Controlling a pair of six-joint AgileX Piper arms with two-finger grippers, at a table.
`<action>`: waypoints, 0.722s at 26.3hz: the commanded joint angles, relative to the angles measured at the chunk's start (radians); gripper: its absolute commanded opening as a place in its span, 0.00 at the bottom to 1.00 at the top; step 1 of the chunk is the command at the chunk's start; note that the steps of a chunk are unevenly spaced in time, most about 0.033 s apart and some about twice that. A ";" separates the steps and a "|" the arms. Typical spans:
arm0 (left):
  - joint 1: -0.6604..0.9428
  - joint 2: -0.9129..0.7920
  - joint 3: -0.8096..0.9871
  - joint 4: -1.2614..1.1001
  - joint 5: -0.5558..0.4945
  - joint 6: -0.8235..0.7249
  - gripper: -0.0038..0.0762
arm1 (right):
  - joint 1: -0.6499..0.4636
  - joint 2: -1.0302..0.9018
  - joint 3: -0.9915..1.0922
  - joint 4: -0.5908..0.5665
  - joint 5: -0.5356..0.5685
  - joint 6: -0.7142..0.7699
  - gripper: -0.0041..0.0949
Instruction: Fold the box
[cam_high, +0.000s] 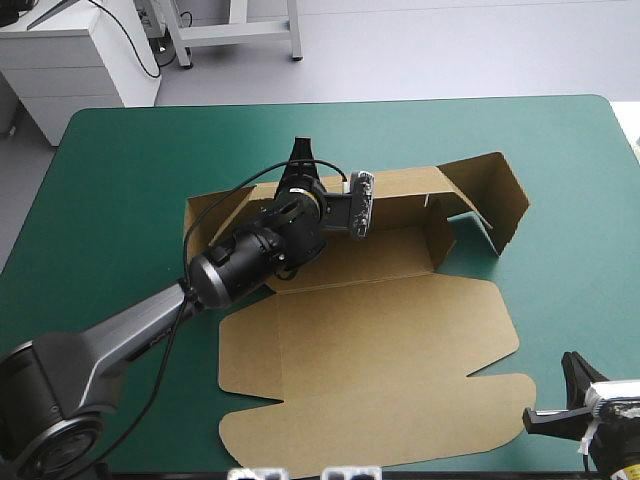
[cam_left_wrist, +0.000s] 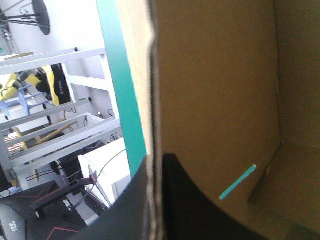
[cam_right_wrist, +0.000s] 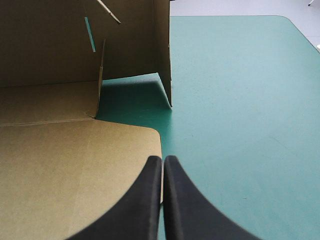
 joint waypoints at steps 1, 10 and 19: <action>-0.011 -0.110 0.101 0.134 -0.139 -0.113 0.04 | -0.006 -0.023 -0.028 -0.002 -0.073 -0.003 0.04; -0.009 -0.050 0.231 0.374 -0.162 -0.300 0.04 | -0.006 -0.023 -0.028 -0.002 -0.073 -0.003 0.04; -0.009 -0.036 0.231 0.417 -0.186 -0.370 0.04 | -0.006 -0.022 -0.028 -0.002 -0.079 -0.003 0.04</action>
